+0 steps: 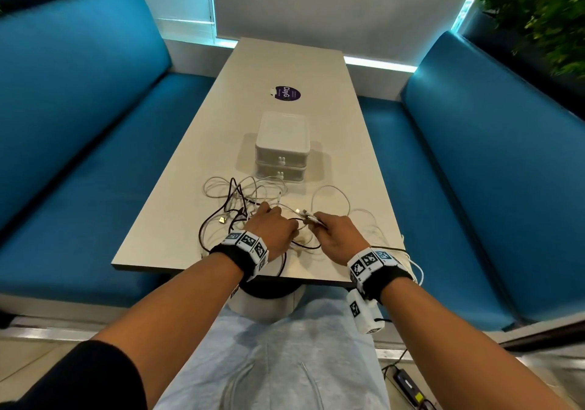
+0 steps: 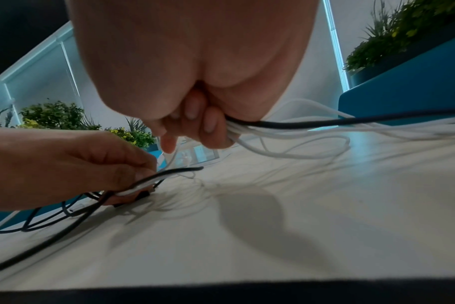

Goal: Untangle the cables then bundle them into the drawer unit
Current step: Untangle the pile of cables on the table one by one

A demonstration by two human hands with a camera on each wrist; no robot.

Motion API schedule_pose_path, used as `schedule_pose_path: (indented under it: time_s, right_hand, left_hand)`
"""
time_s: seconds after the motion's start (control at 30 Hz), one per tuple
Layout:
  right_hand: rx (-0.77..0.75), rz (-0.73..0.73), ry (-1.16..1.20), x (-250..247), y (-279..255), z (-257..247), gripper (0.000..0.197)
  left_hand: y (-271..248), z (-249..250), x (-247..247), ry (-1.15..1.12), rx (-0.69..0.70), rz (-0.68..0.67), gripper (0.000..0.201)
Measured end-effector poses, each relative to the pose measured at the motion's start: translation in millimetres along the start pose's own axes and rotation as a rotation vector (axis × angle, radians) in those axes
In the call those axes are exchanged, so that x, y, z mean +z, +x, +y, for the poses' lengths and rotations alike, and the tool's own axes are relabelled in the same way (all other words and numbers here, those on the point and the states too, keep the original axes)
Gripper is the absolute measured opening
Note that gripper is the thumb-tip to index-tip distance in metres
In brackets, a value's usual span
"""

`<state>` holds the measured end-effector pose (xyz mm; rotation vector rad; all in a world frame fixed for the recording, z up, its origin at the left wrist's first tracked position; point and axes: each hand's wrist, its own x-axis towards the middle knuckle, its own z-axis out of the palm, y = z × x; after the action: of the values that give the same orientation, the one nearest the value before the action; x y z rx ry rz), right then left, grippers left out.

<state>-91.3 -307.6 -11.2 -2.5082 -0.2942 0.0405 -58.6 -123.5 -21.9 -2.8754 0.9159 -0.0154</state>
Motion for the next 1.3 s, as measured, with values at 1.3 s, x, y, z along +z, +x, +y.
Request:
schedule_pose_path:
  time_s: [1.3]
  right_hand:
    - [0.128, 0.183, -0.036, 1.3, 5.0, 7.7, 0.045]
  left_hand:
    - [3.0, -11.0, 4.0, 0.035, 0.101, 0.065, 0.029]
